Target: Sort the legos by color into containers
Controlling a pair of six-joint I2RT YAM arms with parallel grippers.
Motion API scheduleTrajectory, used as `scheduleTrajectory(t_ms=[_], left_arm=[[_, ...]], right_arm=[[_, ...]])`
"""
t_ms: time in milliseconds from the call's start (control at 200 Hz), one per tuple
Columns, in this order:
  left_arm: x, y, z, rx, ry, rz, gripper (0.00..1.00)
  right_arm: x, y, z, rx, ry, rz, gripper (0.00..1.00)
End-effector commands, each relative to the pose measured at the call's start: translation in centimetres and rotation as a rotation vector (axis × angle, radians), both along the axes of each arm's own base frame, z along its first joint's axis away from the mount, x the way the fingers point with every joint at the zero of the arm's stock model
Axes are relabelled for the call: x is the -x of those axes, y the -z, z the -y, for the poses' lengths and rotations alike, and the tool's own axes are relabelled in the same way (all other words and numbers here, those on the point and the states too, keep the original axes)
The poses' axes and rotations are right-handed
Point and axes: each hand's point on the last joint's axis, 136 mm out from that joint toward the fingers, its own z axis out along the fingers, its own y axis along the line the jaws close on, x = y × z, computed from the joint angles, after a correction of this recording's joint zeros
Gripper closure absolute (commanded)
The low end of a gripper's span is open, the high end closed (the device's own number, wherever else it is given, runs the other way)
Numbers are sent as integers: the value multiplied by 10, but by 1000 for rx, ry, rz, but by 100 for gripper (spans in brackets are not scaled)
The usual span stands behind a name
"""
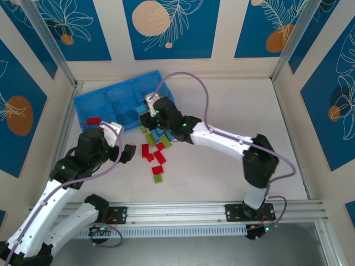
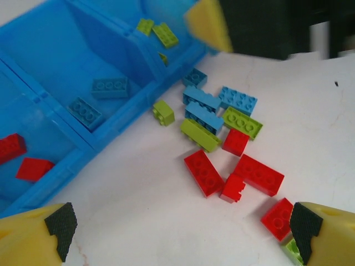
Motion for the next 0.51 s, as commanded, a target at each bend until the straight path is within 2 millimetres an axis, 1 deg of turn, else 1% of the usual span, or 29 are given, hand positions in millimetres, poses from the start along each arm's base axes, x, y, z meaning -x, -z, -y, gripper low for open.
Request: scheduleTrajectory(t_ms=[0,5,15,20,55,60,70,80,85,95,110,115,135,145,170,185,200,210,215,235,270,285,325,335,360,415,450,480,500], left_arm=[[-3,-3,-11,-8,-53,43,0],[-3,-3,-12,-10,-56,44,0],[-3,-3,-12,-10,-58,45,0],[-3,-3,-12,-11,-59,46,0],[-3,-4,-14,-13,-67,51,0],[-3,-5,-14,-12,-66,53,0],[-2,-5,-15,-13,-69,55,0],[-2,-6,-15,-13,-70,57,0],[-2,-6,-16,-13,-72,59,0],[-2,-6,-16,-14,-74,61,0],[-2,-7,-17,-14,-78,65,0],[-2,-8,-17,-14,-79,68,0],[-2,-9,-19,-15,-85,74,0],[-2,-9,-20,-16,-89,76,0],[-2,-10,-21,-18,-97,81,0],[-2,-11,-23,-19,-102,86,0],[-1,-12,-24,-19,-107,92,0],[-1,-13,-25,-20,-111,93,0],[-1,-13,-25,-19,-113,95,0],[-1,-14,-27,-19,-118,100,0],[0,-15,-28,-19,-122,109,0],[1,-16,-29,-16,-125,115,0],[2,-17,-29,-11,-124,125,0],[2,-18,-30,-11,-124,128,0],[3,-18,-30,-9,-125,132,0],[3,-19,-30,-8,-124,137,0],[3,-19,-31,-8,-127,138,0],[3,-19,-31,-11,-128,137,0],[3,-18,-32,-14,-130,134,0]], right_arm=[[-27,32,-36,35,12,-7,72],[-29,30,-37,34,15,-3,72],[-32,35,-40,44,19,-8,72],[-33,33,-41,41,21,-6,72],[-44,44,-50,60,28,-17,72],[-45,48,-50,68,28,-23,72],[-47,45,-53,62,28,-21,72],[-50,52,-55,75,27,-30,72],[-51,52,-56,73,26,-29,72],[-53,57,-59,84,24,-37,72],[-57,51,-63,74,24,-29,72],[-58,57,-64,85,23,-36,72],[-63,64,-68,96,25,-39,72],[-66,62,-71,93,28,-34,72],[-71,71,-73,116,38,-47,72],[-76,70,-76,115,48,-43,72],[-79,78,-76,132,54,-55,72],[-81,77,-78,130,56,-52,72],[-83,72,-79,124,58,-48,72],[-86,81,-81,138,62,-57,71],[-93,80,-83,139,75,-62,69],[-95,84,-83,143,79,-67,68],[-100,84,-87,139,78,-64,64],[-101,79,-88,130,77,-58,63],[-103,80,-90,128,72,-60,60],[-104,75,-95,116,50,-52,48],[-103,66,-97,108,32,-39,43],[-100,60,-98,108,16,-32,41],[-98,52,-99,104,8,-20,41]])
